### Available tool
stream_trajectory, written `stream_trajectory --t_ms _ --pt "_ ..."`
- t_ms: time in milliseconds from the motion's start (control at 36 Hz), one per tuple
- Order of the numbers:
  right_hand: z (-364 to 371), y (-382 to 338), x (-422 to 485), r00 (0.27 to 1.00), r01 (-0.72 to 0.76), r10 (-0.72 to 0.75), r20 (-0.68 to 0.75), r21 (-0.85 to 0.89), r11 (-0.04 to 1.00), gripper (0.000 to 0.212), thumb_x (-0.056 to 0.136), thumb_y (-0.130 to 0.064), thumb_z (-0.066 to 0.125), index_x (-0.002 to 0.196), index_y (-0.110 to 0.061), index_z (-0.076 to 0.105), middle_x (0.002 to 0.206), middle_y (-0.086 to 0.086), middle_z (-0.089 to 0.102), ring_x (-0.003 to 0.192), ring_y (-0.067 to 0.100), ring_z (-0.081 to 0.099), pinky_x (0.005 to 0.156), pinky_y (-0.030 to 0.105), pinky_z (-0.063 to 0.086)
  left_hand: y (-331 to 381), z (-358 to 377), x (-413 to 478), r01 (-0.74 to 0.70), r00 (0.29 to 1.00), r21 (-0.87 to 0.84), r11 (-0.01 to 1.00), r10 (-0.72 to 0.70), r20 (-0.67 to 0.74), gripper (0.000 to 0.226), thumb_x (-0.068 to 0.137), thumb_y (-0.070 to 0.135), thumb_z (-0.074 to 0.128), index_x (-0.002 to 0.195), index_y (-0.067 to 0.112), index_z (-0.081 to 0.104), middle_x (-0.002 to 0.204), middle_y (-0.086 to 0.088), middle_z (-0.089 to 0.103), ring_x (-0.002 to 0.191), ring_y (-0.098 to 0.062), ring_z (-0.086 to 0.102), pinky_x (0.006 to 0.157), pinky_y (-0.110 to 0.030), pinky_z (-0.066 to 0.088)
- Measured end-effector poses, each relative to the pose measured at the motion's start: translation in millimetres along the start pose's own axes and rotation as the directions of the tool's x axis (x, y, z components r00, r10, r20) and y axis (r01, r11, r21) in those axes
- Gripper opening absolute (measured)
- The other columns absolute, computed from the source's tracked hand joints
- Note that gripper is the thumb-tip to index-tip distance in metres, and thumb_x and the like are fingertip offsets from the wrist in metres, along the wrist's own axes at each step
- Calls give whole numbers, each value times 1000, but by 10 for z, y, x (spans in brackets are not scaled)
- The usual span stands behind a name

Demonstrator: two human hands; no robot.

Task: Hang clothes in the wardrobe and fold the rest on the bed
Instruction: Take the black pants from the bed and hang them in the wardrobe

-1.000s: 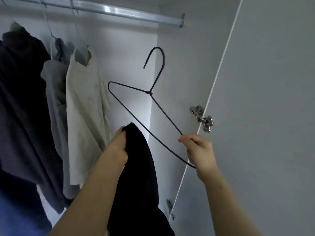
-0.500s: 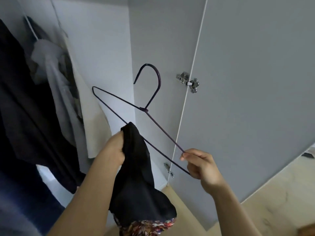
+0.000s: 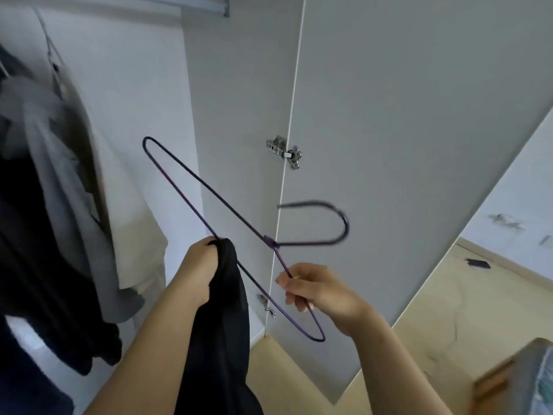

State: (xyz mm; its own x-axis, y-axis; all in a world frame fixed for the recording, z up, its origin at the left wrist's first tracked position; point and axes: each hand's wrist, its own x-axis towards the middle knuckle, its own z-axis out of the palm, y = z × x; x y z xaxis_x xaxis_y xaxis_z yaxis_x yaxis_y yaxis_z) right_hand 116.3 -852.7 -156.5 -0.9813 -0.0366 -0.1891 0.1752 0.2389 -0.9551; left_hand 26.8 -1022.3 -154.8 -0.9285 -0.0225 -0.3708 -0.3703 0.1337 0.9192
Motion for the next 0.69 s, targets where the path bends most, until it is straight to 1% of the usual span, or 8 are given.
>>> stream_trajectory --t_ms 56,139,194,250,417,500,611,695 --pt "25 -27 24 998 64 -62 -32 51 997 6 87 -7 62 88 -12 64 56 -4 55 53 12 44 49 16 36 -25 123 -21 -30 1000 72 997 31 -6 20 87 4 51 103 8 63 94 -17 62 87 -34 61 80 -40 51" --pt "51 -68 49 981 182 -171 -88 131 975 10 87 -5 62 88 -15 64 52 -12 50 51 5 43 49 16 34 -73 230 -16 -108 992 191 976 117 -39 22 88 7 45 100 11 63 93 -12 63 80 -28 60 70 -32 50" --pt "62 -75 67 965 243 -215 -151 203 949 9 88 -6 61 86 -14 64 50 -13 45 47 5 38 47 15 31 -99 250 2 -136 987 272 953 154 -49 27 88 7 42 105 13 62 101 -10 63 90 -28 61 81 -37 53" --pt "63 -59 97 949 284 -227 -218 282 916 13 92 -9 56 82 -12 64 48 -9 35 46 8 28 44 18 24 -108 256 -1 -159 982 332 930 184 -47 29 88 5 39 106 13 61 103 -7 62 94 -26 59 87 -39 51" --pt "17 32 204 949 249 -158 -272 345 905 29 99 -20 43 77 -9 60 44 -8 24 41 6 18 40 18 17 -67 98 19 -207 945 469 858 299 -130 25 90 4 35 104 18 51 92 0 53 84 -19 51 70 -28 40" --pt "-10 100 224 971 167 -100 -219 311 936 28 98 -21 44 74 -10 51 44 -8 28 40 6 21 37 16 21 22 138 10 -226 927 421 879 327 -186 26 90 3 36 104 17 52 92 -1 54 75 -15 50 58 -23 38" --pt "141 195 228 984 140 -114 -139 197 970 26 84 -10 66 69 -10 45 57 -2 43 50 7 42 48 16 37 180 417 -64 -254 926 247 935 309 -219 27 88 -1 36 97 18 53 93 1 51 71 -9 45 54 -20 35" --pt "255 207 244 990 119 -107 -95 136 983 35 67 -17 78 80 -7 47 76 8 54 73 25 58 71 38 50 234 608 -124 -265 932 166 950 297 -210 26 85 0 40 87 22 52 88 1 52 75 -16 51 59 -25 39"
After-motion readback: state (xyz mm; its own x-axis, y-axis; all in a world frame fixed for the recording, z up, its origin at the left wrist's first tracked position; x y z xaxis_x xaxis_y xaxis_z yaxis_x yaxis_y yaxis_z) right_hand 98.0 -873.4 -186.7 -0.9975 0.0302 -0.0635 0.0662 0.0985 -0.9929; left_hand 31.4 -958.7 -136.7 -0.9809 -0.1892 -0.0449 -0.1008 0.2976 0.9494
